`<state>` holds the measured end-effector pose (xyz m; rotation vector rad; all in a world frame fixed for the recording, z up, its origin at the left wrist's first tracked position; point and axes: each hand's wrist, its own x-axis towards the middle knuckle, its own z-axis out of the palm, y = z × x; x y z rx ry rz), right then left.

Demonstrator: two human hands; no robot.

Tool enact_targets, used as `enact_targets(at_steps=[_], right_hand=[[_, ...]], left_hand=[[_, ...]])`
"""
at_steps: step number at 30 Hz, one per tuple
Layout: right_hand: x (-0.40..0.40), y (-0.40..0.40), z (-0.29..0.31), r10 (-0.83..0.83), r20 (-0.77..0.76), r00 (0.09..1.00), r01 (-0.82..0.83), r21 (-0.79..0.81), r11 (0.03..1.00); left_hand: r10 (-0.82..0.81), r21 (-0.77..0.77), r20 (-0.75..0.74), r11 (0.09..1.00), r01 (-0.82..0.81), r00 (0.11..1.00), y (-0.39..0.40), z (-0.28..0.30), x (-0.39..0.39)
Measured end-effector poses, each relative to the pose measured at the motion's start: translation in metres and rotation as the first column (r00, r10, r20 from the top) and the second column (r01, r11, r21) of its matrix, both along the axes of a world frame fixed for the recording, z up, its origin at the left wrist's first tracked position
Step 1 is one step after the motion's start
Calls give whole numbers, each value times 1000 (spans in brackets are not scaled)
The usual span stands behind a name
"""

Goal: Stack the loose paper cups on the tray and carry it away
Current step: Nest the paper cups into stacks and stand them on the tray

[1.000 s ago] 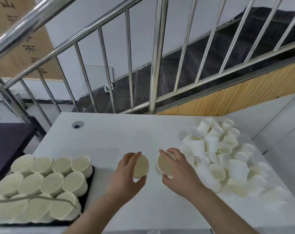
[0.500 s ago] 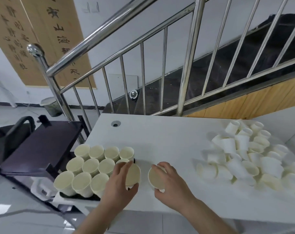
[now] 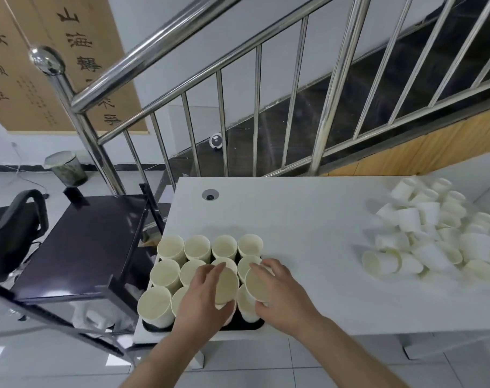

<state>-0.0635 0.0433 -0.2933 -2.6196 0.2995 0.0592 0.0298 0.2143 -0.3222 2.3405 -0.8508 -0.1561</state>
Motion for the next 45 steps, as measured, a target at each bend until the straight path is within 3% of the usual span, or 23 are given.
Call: enact_targets(at_steps=[17, 34, 45], right_hand=[[17, 15, -34, -13, -136, 991, 8, -39, 999], [22, 9, -49, -30, -196, 980, 19, -60, 998], [16, 4, -46, -19, -156, 988, 10, -63, 998]], left_hand=[[-104, 223, -45, 968, 112, 994, 6, -28, 16], [-78, 292, -18, 953, 80, 997, 9, -39, 19], [-55, 342, -22, 938, 59, 998, -1, -29, 15]])
